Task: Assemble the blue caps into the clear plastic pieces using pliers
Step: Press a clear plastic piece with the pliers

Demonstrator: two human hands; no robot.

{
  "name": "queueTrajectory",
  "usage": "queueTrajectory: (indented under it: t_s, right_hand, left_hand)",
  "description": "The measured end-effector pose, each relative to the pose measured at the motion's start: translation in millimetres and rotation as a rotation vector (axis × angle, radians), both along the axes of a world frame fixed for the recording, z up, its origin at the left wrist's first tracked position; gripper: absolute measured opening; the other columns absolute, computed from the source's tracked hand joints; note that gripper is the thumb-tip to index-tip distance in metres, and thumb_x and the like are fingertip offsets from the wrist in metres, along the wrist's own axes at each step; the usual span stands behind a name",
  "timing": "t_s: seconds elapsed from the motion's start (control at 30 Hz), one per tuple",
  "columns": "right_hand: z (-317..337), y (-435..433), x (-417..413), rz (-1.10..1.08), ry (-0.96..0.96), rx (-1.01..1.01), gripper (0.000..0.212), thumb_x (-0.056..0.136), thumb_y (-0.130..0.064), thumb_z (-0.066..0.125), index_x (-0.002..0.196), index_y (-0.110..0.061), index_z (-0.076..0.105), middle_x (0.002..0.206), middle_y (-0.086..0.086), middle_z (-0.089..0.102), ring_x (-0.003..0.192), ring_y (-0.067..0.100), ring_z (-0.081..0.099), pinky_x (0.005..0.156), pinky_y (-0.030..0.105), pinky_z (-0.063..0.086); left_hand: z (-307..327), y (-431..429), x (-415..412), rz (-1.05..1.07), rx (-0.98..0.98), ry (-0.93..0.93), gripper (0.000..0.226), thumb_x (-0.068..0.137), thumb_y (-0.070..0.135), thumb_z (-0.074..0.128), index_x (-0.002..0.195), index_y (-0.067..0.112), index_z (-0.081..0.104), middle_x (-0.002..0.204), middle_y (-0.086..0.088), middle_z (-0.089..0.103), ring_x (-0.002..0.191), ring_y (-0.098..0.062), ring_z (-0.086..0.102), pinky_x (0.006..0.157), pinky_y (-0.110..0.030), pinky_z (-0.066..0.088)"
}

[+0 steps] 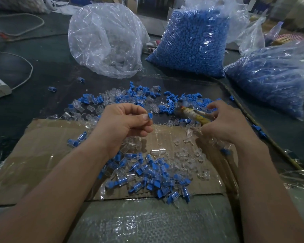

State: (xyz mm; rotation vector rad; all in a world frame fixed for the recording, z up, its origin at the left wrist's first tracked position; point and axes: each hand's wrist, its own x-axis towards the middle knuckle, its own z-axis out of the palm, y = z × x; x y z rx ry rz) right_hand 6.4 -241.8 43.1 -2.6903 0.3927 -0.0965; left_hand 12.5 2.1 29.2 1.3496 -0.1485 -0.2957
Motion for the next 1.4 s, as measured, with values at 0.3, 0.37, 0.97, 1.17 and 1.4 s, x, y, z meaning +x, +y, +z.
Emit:
queueTrajectory:
  t_s: [0.3,0.37,0.97,1.17,1.4]
  right_hand:
    - [0.3,28.5,-4.5,0.209,-0.449,-0.015,0.03,0.083,-0.026,0.062,0.112,-0.021,0.055,0.088,-0.006,0.051,0.079,0.013,0.048,0.069,0.03,0.034]
    - [1.8,32.0,-5.9,0.288,-0.423,-0.121,0.038,0.079,-0.034,0.064,0.112,-0.018,0.056,0.094,-0.007,0.046,0.086,0.012,0.045,0.071,0.028,0.033]
    - [-1.0,51.1,-8.1,0.548,-0.218,-0.113,0.05,0.08,-0.037,0.064,0.123,-0.016,0.052,0.099,-0.01,0.044,0.092,0.005,0.04,0.073,0.011,0.028]
    - [0.4,51.6,-8.1,0.565,-0.16,-0.076,0.04,0.079,-0.04,0.063,0.113,-0.02,0.055,0.081,-0.023,0.036,0.075,-0.008,0.036,0.066,0.0,0.026]
    - [-1.7,53.0,-7.7,0.535,-0.136,-0.082,0.04,0.081,-0.037,0.064,0.117,-0.024,0.054,0.081,-0.017,0.039,0.074,0.001,0.039,0.062,0.019,0.029]
  left_hand:
    - [-2.4,-2.7,1.8,0.097,-0.057,0.0,0.009,0.081,-0.005,0.055,0.078,0.003,0.057,0.061,-0.006,0.068,0.055,-0.015,0.066,0.049,-0.018,0.052]
    - [-3.4,-3.6,1.5,0.133,-0.07,-0.016,0.011,0.082,-0.005,0.055,0.077,0.005,0.057,0.06,-0.005,0.068,0.055,-0.014,0.066,0.049,-0.018,0.052]
    - [-4.7,-4.8,4.3,0.288,-0.144,-0.068,0.014,0.085,-0.005,0.054,0.079,0.007,0.057,0.062,0.0,0.069,0.058,-0.01,0.066,0.051,-0.016,0.051]
    - [-5.3,-5.9,2.4,0.289,-0.129,-0.099,0.017,0.084,-0.007,0.053,0.077,0.008,0.056,0.06,0.002,0.068,0.057,-0.01,0.065,0.051,-0.017,0.052]
    - [-7.7,-8.2,1.2,0.323,-0.075,-0.145,0.018,0.085,-0.007,0.054,0.077,0.008,0.057,0.061,-0.001,0.067,0.055,-0.01,0.065,0.051,-0.017,0.052]
